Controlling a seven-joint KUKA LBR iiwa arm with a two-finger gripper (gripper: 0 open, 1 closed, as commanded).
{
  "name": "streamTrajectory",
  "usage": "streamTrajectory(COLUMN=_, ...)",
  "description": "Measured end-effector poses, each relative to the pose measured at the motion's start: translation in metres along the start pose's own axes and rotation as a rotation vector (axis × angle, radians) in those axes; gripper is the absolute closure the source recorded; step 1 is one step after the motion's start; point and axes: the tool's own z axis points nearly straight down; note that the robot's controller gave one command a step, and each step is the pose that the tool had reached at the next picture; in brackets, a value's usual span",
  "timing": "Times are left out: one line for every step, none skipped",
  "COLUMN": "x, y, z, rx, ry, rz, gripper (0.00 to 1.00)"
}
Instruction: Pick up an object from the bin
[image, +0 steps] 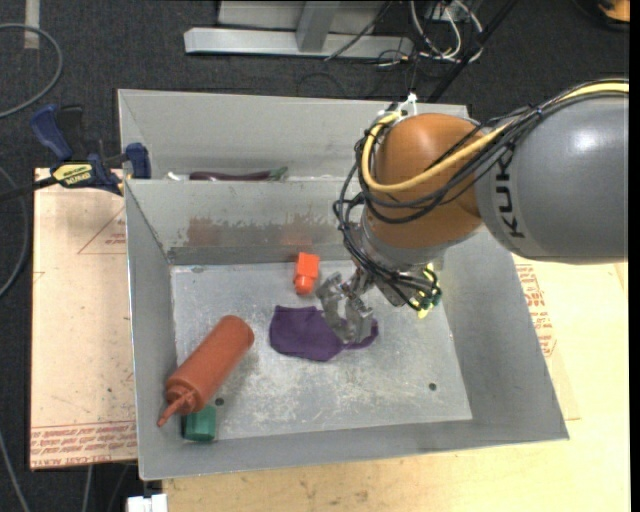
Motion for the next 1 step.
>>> streamTrajectory(x=-0.0093, y=0.0546, z=0.0352, rx=-0.003, ry=-0.001, rz=0.166, gripper=0.0)
